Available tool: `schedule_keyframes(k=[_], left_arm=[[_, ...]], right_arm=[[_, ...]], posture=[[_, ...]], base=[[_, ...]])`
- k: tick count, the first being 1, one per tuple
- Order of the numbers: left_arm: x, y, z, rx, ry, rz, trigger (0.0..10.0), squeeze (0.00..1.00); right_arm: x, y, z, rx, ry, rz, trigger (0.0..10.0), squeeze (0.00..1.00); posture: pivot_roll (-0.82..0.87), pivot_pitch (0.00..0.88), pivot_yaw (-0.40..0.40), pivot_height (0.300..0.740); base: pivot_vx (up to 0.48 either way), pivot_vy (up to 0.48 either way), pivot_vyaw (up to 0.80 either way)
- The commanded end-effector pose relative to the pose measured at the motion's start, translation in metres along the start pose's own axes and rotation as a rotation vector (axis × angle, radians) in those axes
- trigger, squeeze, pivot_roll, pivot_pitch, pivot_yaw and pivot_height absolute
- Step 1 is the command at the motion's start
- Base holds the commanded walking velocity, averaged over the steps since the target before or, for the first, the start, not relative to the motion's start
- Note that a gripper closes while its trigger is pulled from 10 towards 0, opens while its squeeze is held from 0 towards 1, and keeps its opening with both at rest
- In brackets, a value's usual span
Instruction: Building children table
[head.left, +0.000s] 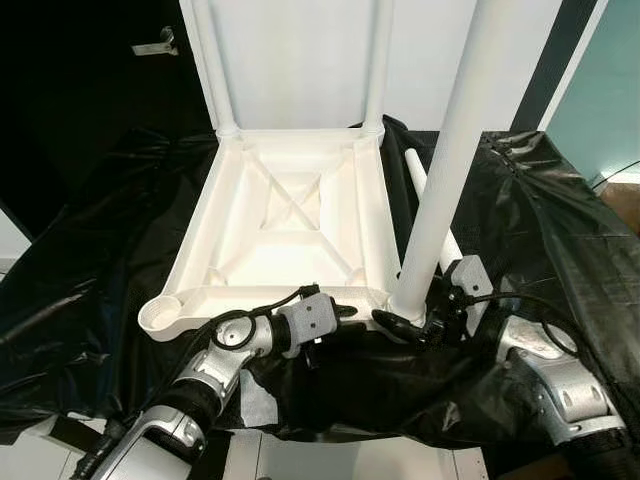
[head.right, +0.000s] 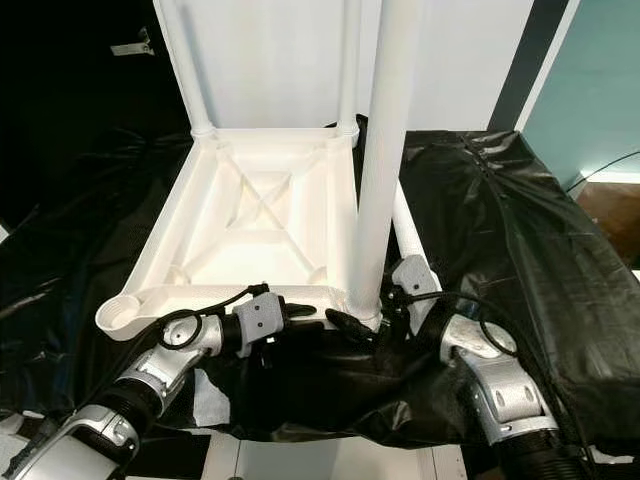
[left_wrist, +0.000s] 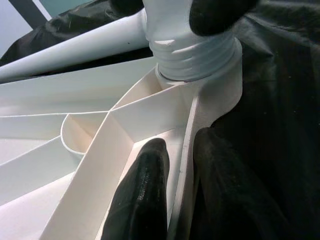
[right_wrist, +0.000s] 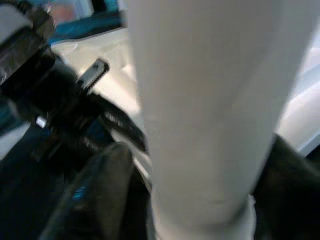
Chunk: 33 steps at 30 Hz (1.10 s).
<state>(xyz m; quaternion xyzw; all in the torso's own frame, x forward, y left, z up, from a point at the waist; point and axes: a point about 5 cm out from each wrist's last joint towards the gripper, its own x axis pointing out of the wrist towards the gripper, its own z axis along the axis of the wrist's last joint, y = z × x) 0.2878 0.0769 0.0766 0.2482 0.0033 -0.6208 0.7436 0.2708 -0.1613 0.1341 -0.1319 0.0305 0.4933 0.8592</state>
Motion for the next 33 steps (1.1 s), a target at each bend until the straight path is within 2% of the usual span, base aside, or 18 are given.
schedule_keyframes(k=[1, 5, 8, 12, 19, 20, 22, 23, 24, 25, 26, 28, 30, 33], left_arm=[[0.003, -0.038, -0.026, -0.068, 0.128, -0.22, 10.0, 0.0], [0.003, -0.038, -0.026, -0.068, 0.131, -0.219, 10.0, 0.0], [0.0, -0.038, -0.028, -0.071, 0.136, -0.216, 10.0, 0.0], [0.0, -0.039, -0.029, -0.074, 0.141, -0.215, 10.0, 0.0], [0.003, -0.035, -0.027, -0.077, 0.134, -0.192, 10.0, 0.0], [0.003, -0.035, -0.027, -0.079, 0.132, -0.188, 10.0, 0.0], [0.003, -0.035, -0.027, -0.083, 0.133, -0.18, 10.0, 0.0], [0.003, -0.035, -0.027, -0.083, 0.133, -0.18, 10.0, 0.0], [0.001, -0.036, -0.028, -0.089, 0.132, -0.175, 10.0, 0.0], [0.001, -0.036, -0.028, -0.089, 0.132, -0.175, 10.0, 0.0], [0.0, -0.037, -0.029, -0.098, 0.131, -0.17, 10.0, 0.0], [0.0, -0.037, -0.029, -0.098, 0.131, -0.17, 10.0, 0.0], [-0.004, -0.039, -0.031, -0.108, 0.135, -0.166, 10.0, 0.0], [-0.005, -0.039, -0.032, -0.113, 0.135, -0.16, 10.0, 0.0]], right_arm=[[0.002, 0.007, -0.01, 0.033, 0.045, 0.102, 0.0, 0.0], [0.002, 0.003, -0.01, 0.031, 0.051, 0.114, 0.0, 0.0], [-0.001, -0.01, -0.009, 0.026, 0.065, 0.129, 0.0, 0.0], [-0.002, -0.007, -0.008, 0.047, 0.066, 0.168, 0.0, 0.0], [0.0, 0.003, -0.012, 0.106, 0.042, 0.137, 0.0, 0.0], [0.003, 0.007, -0.012, 0.144, 0.006, 0.101, 0.0, 0.0], [0.013, 0.011, -0.011, 0.252, -0.116, -0.128, 0.0, 0.0], [0.013, 0.011, -0.011, 0.252, -0.116, -0.128, 0.0, 0.0], [0.016, 0.013, -0.013, 0.299, -0.152, -0.24, 0.0, 0.0], [0.016, 0.013, -0.013, 0.299, -0.152, -0.24, 0.0, 0.0], [0.019, 0.016, -0.015, 0.342, -0.177, -0.363, 0.0, 0.0], [0.019, 0.016, -0.015, 0.342, -0.177, -0.363, 0.0, 0.0], [0.023, 0.023, -0.022, 0.407, -0.181, -0.558, 0.0, 0.0], [0.025, 0.027, -0.024, 0.419, -0.181, -0.624, 0.0, 0.0]], posture=[[-0.03, 0.015, -0.012, 0.74], [-0.03, 0.017, -0.012, 0.74], [-0.03, 0.015, -0.005, 0.74], [-0.04, 0.012, -0.003, 0.74], [-0.04, 0.011, -0.004, 0.74], [-0.04, 0.012, -0.01, 0.74], [-0.03, 0.015, -0.013, 0.74], [-0.03, 0.015, -0.013, 0.74], [-0.03, 0.014, -0.012, 0.74], [-0.03, 0.014, -0.012, 0.74], [-0.03, 0.013, -0.012, 0.74], [-0.03, 0.013, -0.012, 0.74], [-0.03, 0.017, -0.011, 0.74], [-0.03, 0.016, -0.008, 0.74]], base=[[0.0, 0.0, 0.0], [0.0, 0.0, 0.0], [0.0, 0.0, 0.0], [0.0, 0.0, 0.0], [0.0, 0.0, 0.0], [0.0, 0.0, 0.0], [0.0, 0.0, 0.0], [0.0, 0.0, 0.0], [0.0, 0.0, 0.0], [0.0, 0.0, 0.0], [0.0, 0.0, 0.0], [0.0, 0.0, 0.0], [0.0, 0.0, 0.0], [0.0, 0.0, 0.0]])
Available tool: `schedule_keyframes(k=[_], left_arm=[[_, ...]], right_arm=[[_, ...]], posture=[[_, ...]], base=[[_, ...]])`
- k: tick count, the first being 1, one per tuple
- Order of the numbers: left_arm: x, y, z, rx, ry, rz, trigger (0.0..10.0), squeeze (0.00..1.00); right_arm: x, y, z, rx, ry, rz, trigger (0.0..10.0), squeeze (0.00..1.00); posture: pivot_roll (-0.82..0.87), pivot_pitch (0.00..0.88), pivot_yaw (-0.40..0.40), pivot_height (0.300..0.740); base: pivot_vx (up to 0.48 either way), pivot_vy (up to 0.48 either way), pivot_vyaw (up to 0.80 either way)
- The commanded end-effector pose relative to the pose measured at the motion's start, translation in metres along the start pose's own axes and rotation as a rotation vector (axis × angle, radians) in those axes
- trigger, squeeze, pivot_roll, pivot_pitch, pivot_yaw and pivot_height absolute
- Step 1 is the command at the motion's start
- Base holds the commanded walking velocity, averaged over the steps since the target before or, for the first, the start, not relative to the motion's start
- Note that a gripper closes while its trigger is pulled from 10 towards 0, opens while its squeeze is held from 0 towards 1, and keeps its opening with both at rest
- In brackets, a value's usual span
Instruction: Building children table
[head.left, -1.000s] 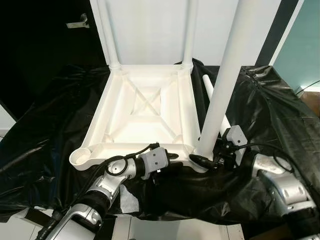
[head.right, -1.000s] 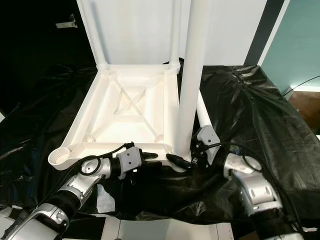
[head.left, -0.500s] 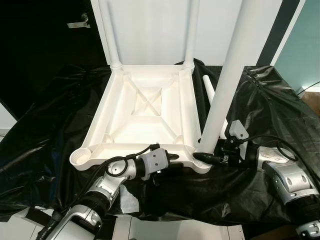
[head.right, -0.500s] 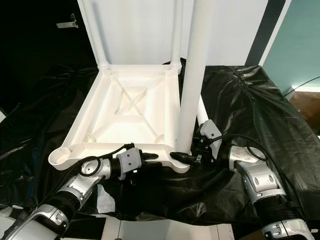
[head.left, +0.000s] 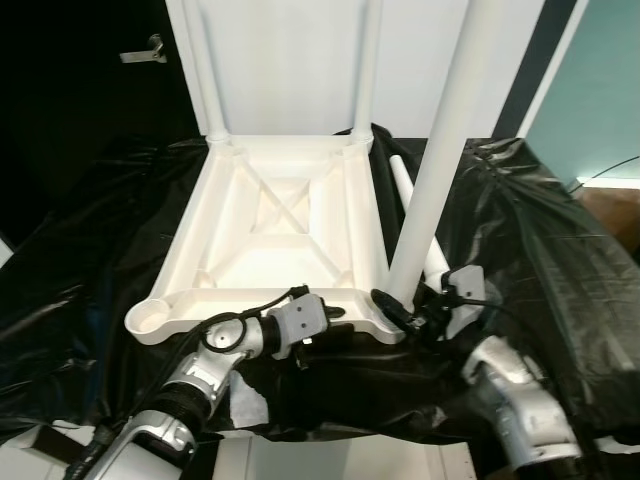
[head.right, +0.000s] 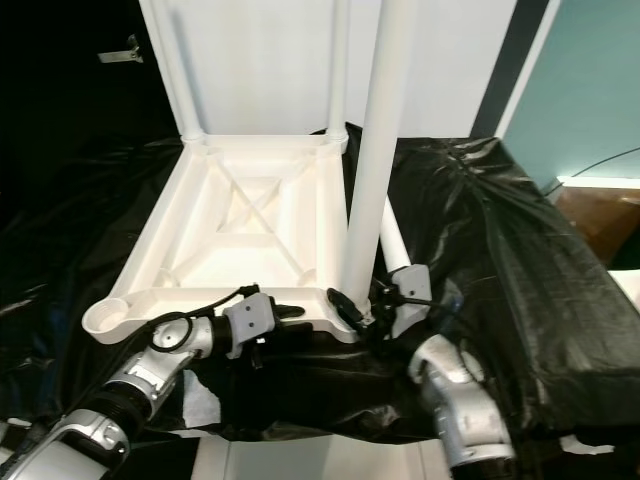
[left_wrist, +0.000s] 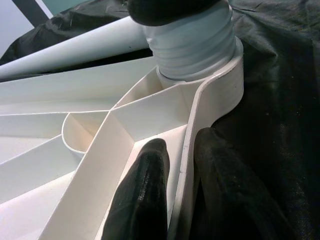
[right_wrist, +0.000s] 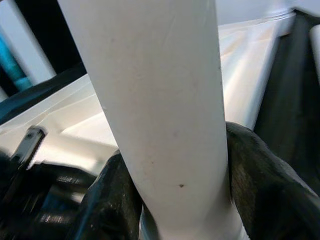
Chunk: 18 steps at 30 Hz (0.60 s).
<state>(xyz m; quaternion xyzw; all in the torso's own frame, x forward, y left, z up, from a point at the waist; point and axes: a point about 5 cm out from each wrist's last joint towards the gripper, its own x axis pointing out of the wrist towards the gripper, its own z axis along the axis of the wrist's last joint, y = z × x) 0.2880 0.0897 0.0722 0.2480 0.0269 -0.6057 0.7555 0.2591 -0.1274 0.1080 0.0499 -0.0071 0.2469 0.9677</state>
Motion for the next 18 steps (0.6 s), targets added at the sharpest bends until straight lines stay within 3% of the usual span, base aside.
schedule_keyframes(k=[1, 2, 3, 6, 11, 12, 13, 14, 18], left_arm=[[0.006, -0.038, -0.024, -0.076, 0.094, -0.18, 10.0, 0.0], [0.007, -0.037, -0.023, -0.077, 0.091, -0.177, 10.0, 0.0], [0.007, -0.037, -0.023, -0.077, 0.091, -0.177, 10.0, 0.0], [0.008, -0.037, -0.022, -0.078, 0.087, -0.173, 10.0, 0.0], [0.009, -0.038, -0.023, -0.08, 0.088, -0.172, 10.0, 0.0], [0.009, -0.039, -0.023, -0.081, 0.09, -0.175, 10.0, 0.0], [0.009, -0.039, -0.023, -0.081, 0.09, -0.175, 10.0, 0.0], [0.008, -0.041, -0.024, -0.082, 0.094, -0.179, 10.0, 0.0], [0.008, -0.041, -0.025, -0.08, 0.101, -0.182, 10.0, 0.0]], right_arm=[[-0.001, -0.01, -0.008, 0.074, 0.005, -0.182, 0.0, 0.0], [-0.003, -0.016, -0.008, 0.062, -0.004, -0.286, 0.0, 0.0], [-0.003, -0.016, -0.008, 0.062, -0.004, -0.286, 0.0, 0.0], [-0.01, -0.026, -0.006, 0.023, -0.02, -0.472, 0.0, 0.0], [-0.012, -0.026, -0.004, 0.004, -0.026, -0.529, 0.0, 0.0], [-0.011, -0.024, -0.003, -0.006, -0.022, -0.51, 2.4, 0.0], [-0.011, -0.024, -0.003, -0.006, -0.022, -0.51, 2.4, 0.0], [-0.008, -0.02, -0.002, -0.017, -0.025, -0.465, 10.0, 1.0], [-0.002, -0.012, -0.002, -0.035, -0.021, -0.388, 10.0, 1.0]], posture=[[-0.04, 0.016, -0.008, 0.74], [-0.03, 0.017, -0.012, 0.74], [-0.03, 0.017, -0.012, 0.74], [-0.03, 0.015, -0.016, 0.74], [-0.03, 0.015, -0.018, 0.74], [-0.03, 0.015, -0.018, 0.74], [-0.03, 0.015, -0.018, 0.74], [-0.03, 0.015, -0.022, 0.74], [-0.03, 0.015, -0.021, 0.74]], base=[[0.0, 0.0, 0.0], [0.0, 0.0, 0.0], [0.0, 0.0, 0.0], [0.0, 0.0, 0.0], [0.0, 0.0, 0.0], [0.0, 0.0, 0.0], [0.0, 0.0, 0.0], [0.0, 0.0, 0.0], [0.0, 0.0, 0.0]])
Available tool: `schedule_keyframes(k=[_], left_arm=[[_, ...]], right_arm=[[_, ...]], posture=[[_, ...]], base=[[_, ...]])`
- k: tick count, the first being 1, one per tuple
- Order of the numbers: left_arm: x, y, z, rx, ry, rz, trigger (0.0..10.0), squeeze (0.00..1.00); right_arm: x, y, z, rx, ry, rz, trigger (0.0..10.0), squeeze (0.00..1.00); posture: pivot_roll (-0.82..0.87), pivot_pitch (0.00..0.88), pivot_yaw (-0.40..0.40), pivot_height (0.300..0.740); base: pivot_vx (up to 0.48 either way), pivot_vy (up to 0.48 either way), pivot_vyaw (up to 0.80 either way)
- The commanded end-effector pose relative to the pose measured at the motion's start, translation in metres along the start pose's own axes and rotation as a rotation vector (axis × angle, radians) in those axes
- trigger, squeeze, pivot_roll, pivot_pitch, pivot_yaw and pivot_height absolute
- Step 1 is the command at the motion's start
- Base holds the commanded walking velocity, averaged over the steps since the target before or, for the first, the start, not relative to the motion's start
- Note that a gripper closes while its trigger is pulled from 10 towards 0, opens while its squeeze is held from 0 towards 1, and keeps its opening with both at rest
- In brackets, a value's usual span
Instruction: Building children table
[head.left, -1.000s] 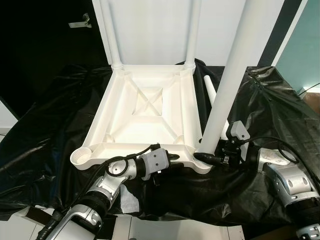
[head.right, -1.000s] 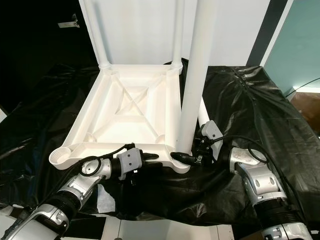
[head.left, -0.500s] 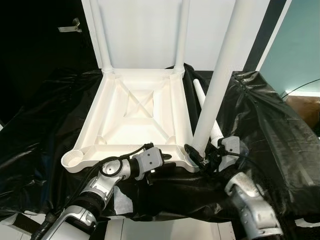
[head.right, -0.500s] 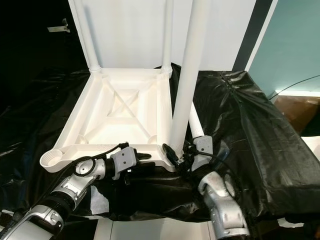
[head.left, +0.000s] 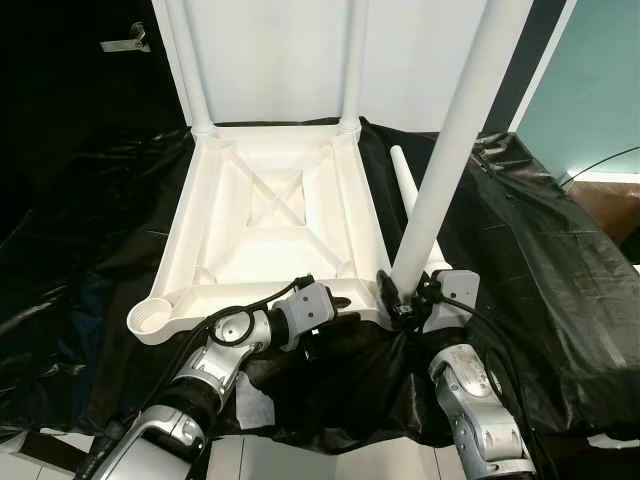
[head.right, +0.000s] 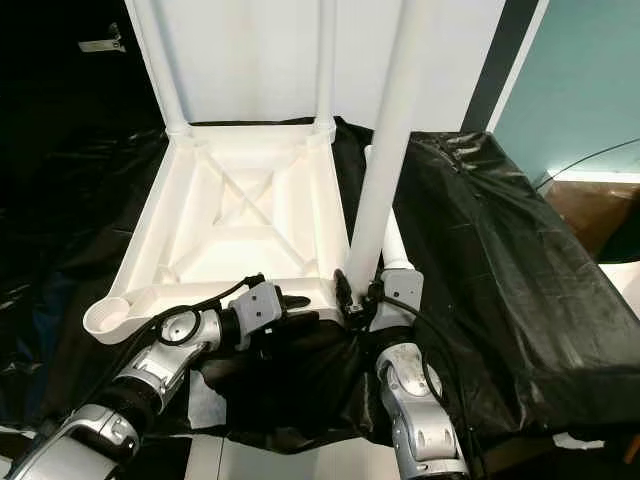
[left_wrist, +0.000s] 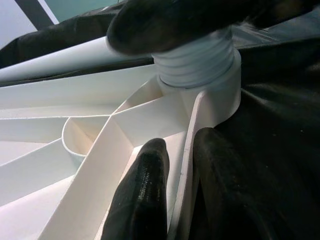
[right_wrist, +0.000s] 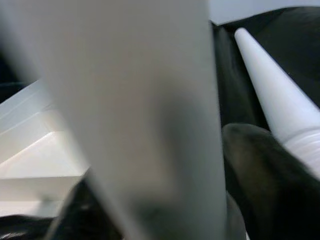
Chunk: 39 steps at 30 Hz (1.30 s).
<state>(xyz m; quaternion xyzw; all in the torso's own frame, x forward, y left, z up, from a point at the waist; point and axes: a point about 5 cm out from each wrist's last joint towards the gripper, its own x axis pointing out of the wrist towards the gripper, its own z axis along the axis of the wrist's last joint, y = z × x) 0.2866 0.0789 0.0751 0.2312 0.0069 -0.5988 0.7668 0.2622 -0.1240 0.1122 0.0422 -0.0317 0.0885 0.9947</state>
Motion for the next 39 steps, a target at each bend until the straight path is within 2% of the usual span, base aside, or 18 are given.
schedule_keyframes(k=[1, 2, 3, 7, 9, 10, 11, 12, 13, 14, 16, 20, 31, 32, 33, 39], left_arm=[[-0.004, -0.039, -0.032, -0.075, 0.152, -0.214, 10.0, 0.0], [-0.004, -0.039, -0.032, -0.074, 0.153, -0.214, 10.0, 0.0], [-0.004, -0.039, -0.032, -0.073, 0.154, -0.214, 10.0, 0.0], [-0.004, -0.038, -0.032, -0.071, 0.156, -0.214, 10.0, 0.0], [-0.004, -0.037, -0.032, -0.068, 0.158, -0.215, 10.0, 0.0], [-0.004, -0.037, -0.032, -0.068, 0.158, -0.215, 10.0, 0.0], [-0.004, -0.037, -0.032, -0.066, 0.159, -0.217, 10.0, 0.0], [-0.004, -0.037, -0.032, -0.064, 0.16, -0.219, 10.0, 0.0], [-0.004, -0.037, -0.032, -0.064, 0.16, -0.219, 10.0, 0.0], [-0.003, -0.035, -0.032, -0.055, 0.162, -0.214, 10.0, 0.0], [-0.003, -0.035, -0.032, -0.055, 0.162, -0.214, 10.0, 0.0], [-0.001, -0.032, -0.031, -0.044, 0.164, -0.198, 10.0, 0.0], [0.001, -0.034, -0.031, -0.034, 0.165, -0.207, 10.0, 0.0], [0.001, -0.034, -0.031, -0.029, 0.17, -0.207, 10.0, 0.0], [0.001, -0.034, -0.031, -0.024, 0.173, -0.208, 10.0, 0.0], [0.0, -0.034, -0.032, -0.02, 0.178, -0.208, 10.0, 0.0]], right_arm=[[-0.002, -0.014, -0.006, -0.021, 0.043, -0.041, 10.0, 0.82], [-0.001, -0.014, -0.006, -0.029, 0.046, -0.026, 10.0, 0.82], [-0.001, -0.015, -0.002, -0.062, 0.02, -0.006, 10.0, 0.0], [0.002, -0.025, 0.012, -0.121, -0.043, 0.03, 10.0, 0.0], [0.006, -0.032, 0.027, -0.175, -0.073, 0.177, 10.0, 0.0], [0.006, -0.032, 0.027, -0.175, -0.073, 0.177, 10.0, 0.0], [0.006, -0.034, 0.031, -0.187, -0.068, 0.247, 10.0, 0.0], [0.007, -0.036, 0.032, -0.197, -0.038, 0.313, 10.0, 0.0], [0.007, -0.036, 0.032, -0.197, -0.038, 0.313, 10.0, 0.0], [0.006, -0.039, 0.029, -0.205, 0.048, 0.399, 10.0, 0.0], [0.006, -0.039, 0.029, -0.205, 0.048, 0.399, 10.0, 0.0], [0.0, -0.036, 0.029, -0.2, 0.137, 0.585, 10.0, 0.0], [0.012, -0.049, 0.035, -0.26, 0.202, 0.711, 10.0, 0.0], [0.014, -0.049, 0.035, -0.268, 0.212, 0.728, 6.0, 0.0], [0.016, -0.051, 0.036, -0.29, 0.217, 0.736, 0.0, 0.0], [0.021, -0.051, 0.038, -0.322, 0.258, 0.777, 0.0, 0.0]], posture=[[-0.03, 0.015, -0.021, 0.74], [-0.03, 0.015, -0.021, 0.74], [-0.03, 0.012, -0.019, 0.74], [-0.04, 0.012, -0.018, 0.74], [-0.04, 0.012, -0.013, 0.74], [-0.04, 0.012, -0.013, 0.74], [-0.04, 0.012, -0.013, 0.74], [-0.05, 0.012, -0.012, 0.74], [-0.05, 0.012, -0.012, 0.74], [-0.04, 0.011, -0.019, 0.74], [-0.04, 0.011, -0.019, 0.74], [-0.03, 0.014, -0.027, 0.74], [-0.03, 0.013, -0.032, 0.74], [-0.03, 0.015, -0.034, 0.74], [-0.03, 0.015, -0.034, 0.74], [-0.02, 0.015, -0.033, 0.74]], base=[[0.0, 0.0, 0.0], [0.0, 0.0, 0.0], [0.0, 0.0, 0.0], [0.0, 0.0, 0.0], [0.0, 0.0, 0.0], [0.0, 0.0, 0.0], [0.0, 0.0, 0.0], [0.0, 0.0, 0.0], [0.0, 0.0, 0.0], [0.0, 0.0, 0.0], [0.0, 0.0, 0.0], [0.0, 0.0, 0.0], [0.0, 0.0, 0.0], [0.0, 0.0, 0.0], [0.0, 0.0, 0.0], [0.0, 0.0, 0.0]])
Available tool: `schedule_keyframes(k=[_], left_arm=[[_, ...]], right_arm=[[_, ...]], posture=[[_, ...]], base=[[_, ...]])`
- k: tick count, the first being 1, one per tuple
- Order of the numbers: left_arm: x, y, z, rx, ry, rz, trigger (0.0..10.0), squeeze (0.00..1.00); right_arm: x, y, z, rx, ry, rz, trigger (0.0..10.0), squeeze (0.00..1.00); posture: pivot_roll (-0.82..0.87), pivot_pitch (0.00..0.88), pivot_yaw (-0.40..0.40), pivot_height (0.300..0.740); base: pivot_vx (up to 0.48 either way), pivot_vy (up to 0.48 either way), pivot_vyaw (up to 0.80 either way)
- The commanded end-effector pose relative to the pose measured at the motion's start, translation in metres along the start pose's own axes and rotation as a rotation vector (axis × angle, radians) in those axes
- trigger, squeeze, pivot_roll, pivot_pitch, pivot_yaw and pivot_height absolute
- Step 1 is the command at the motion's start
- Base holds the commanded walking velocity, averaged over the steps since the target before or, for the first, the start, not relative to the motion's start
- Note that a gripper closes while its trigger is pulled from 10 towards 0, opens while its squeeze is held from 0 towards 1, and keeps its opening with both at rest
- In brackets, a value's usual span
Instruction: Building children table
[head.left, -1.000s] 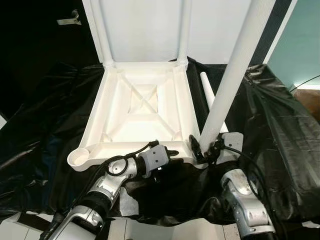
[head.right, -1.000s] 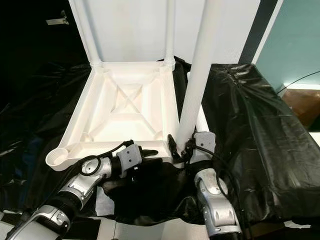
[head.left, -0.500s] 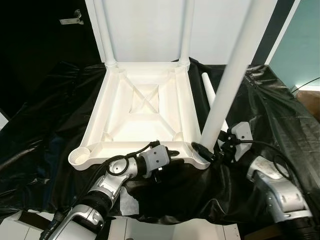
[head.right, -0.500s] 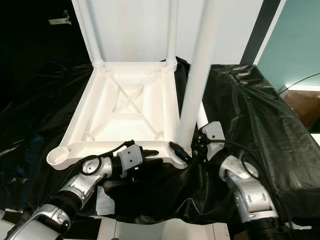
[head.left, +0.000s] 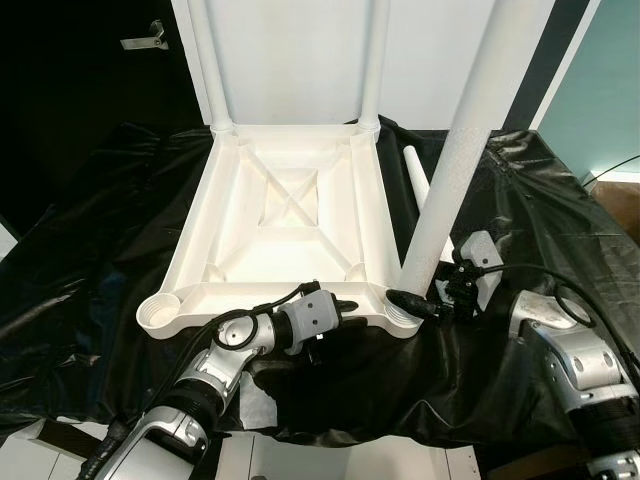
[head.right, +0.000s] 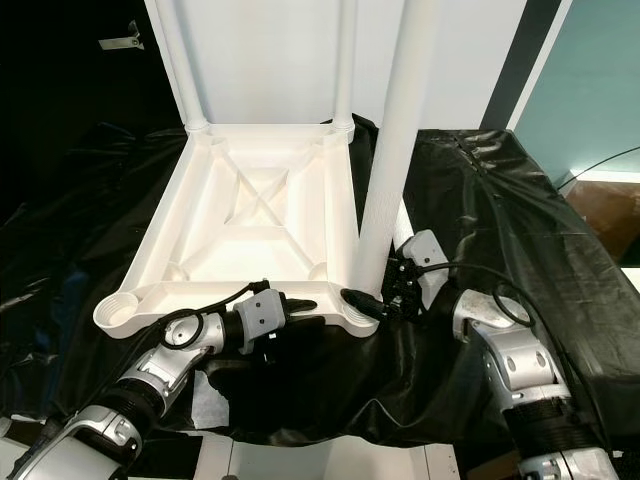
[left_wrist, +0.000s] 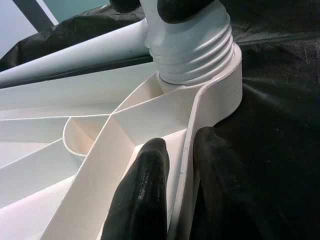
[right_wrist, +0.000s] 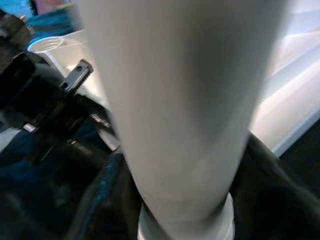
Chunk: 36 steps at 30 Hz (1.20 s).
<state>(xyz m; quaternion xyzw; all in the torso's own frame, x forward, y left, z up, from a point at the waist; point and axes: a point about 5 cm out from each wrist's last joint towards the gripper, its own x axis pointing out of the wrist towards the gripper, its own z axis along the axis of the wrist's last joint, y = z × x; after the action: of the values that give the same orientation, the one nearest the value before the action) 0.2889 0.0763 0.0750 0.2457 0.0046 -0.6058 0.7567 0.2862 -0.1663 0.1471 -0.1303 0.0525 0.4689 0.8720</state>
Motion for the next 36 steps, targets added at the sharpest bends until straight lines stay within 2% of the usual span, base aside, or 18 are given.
schedule_keyframes(k=[1, 7, 10, 12, 15, 16, 17, 18, 19, 20, 21, 23, 26, 28, 32, 33, 35, 36], left_arm=[[-0.001, -0.037, -0.032, -0.051, 0.164, -0.19, 10.0, 0.0], [-0.002, -0.037, -0.032, -0.051, 0.168, -0.191, 10.0, 0.0], [-0.003, -0.037, -0.032, -0.05, 0.169, -0.189, 10.0, 0.0], [-0.003, -0.035, -0.032, -0.048, 0.167, -0.187, 10.0, 0.0], [-0.002, -0.035, -0.032, -0.047, 0.166, -0.186, 10.0, 0.0], [-0.002, -0.034, -0.032, -0.046, 0.167, -0.183, 10.0, 0.0], [-0.002, -0.034, -0.032, -0.046, 0.167, -0.183, 10.0, 0.0], [-0.003, -0.033, -0.032, -0.047, 0.167, -0.181, 10.0, 0.0], [-0.003, -0.033, -0.032, -0.047, 0.167, -0.181, 10.0, 0.0], [-0.002, -0.034, -0.032, -0.046, 0.167, -0.191, 10.0, 0.0], [-0.002, -0.034, -0.032, -0.046, 0.167, -0.191, 10.0, 0.0], [-0.002, -0.035, -0.032, -0.035, 0.172, -0.21, 10.0, 0.0], [-0.001, -0.034, -0.032, -0.033, 0.172, -0.208, 10.0, 0.0], [-0.001, -0.031, -0.031, -0.034, 0.169, -0.197, 10.0, 0.0], [-0.001, -0.031, -0.031, -0.029, 0.171, -0.204, 10.0, 0.0], [-0.001, -0.032, -0.031, -0.029, 0.171, -0.206, 10.0, 0.0], [-0.001, -0.032, -0.031, -0.03, 0.17, -0.206, 10.0, 0.0], [-0.001, -0.033, -0.031, -0.03, 0.17, -0.208, 10.0, 0.0]], right_arm=[[-0.004, -0.007, -0.002, -0.001, 0.035, -0.027, 0.0, 0.0], [-0.004, -0.005, -0.006, 0.03, 0.044, -0.036, 0.0, 0.0], [-0.001, 0.006, -0.013, 0.082, 0.03, -0.067, 0.0, 0.0], [0.006, 0.025, -0.024, 0.131, 0.015, -0.139, 0.0, 0.0], [0.01, 0.033, -0.029, 0.139, 0.016, -0.188, 0.0, 0.0], [0.014, 0.042, -0.032, 0.17, 0.005, -0.265, 0.0, 0.0], [0.014, 0.042, -0.032, 0.17, 0.005, -0.265, 0.0, 0.0], [0.016, 0.048, -0.035, 0.188, -0.003, -0.354, 0.0, 0.0], [0.016, 0.048, -0.035, 0.188, -0.003, -0.354, 0.0, 0.0], [0.015, 0.049, -0.038, 0.215, -0.015, -0.506, 0.0, 0.0], [0.015, 0.049, -0.038, 0.215, -0.015, -0.506, 0.0, 0.0], [0.007, 0.048, -0.042, 0.272, -0.028, -0.767, 0.0, 0.0], [0.002, 0.047, -0.043, 0.281, -0.033, -0.861, 0.0, 0.0], [-0.016, 0.039, -0.043, 0.282, -0.045, -1.047, 0.0, 0.0], [-0.023, 0.037, -0.042, 0.274, -0.049, -1.118, 0.0, 0.0], [-0.019, 0.039, -0.04, 0.262, -0.048, -1.101, 4.0, 0.0], [-0.017, 0.039, -0.039, 0.258, -0.046, -1.097, 4.0, 0.0], [-0.015, 0.04, -0.038, 0.243, -0.042, -1.091, 10.0, 0.09]], posture=[[-0.02, 0.015, -0.033, 0.74], [-0.02, 0.013, -0.032, 0.74], [-0.01, 0.012, -0.032, 0.74], [-0.01, 0.013, -0.036, 0.74], [-0.01, 0.013, -0.038, 0.74], [-0.01, 0.013, -0.035, 0.74], [-0.01, 0.013, -0.035, 0.74], [-0.02, 0.013, -0.028, 0.74], [-0.02, 0.013, -0.028, 0.74], [-0.03, 0.011, -0.02, 0.74], [-0.03, 0.011, -0.02, 0.74], [-0.02, 0.008, -0.021, 0.74], [-0.02, 0.007, -0.016, 0.74], [-0.03, 0.006, -0.011, 0.74], [-0.03, 0.005, -0.012, 0.74], [-0.03, 0.004, -0.012, 0.74], [-0.03, 0.004, -0.012, 0.74], [-0.03, 0.007, -0.016, 0.74]], base=[[0.0, 0.0, 0.0], [0.0, 0.0, 0.0], [0.0, 0.0, 0.0], [0.0, 0.0, 0.0], [0.0, 0.0, 0.0], [0.0, 0.0, 0.0], [0.0, 0.0, 0.0], [0.0, 0.0, 0.0], [0.0, 0.0, 0.0], [0.0, 0.0, 0.0], [0.0, 0.0, 0.0], [0.0, 0.0, 0.0], [0.0, 0.0, 0.0], [0.0, 0.0, 0.0], [0.0, 0.0, 0.0], [0.0, 0.0, 0.0], [0.0, 0.0, 0.0], [0.0, 0.0, 0.0]])
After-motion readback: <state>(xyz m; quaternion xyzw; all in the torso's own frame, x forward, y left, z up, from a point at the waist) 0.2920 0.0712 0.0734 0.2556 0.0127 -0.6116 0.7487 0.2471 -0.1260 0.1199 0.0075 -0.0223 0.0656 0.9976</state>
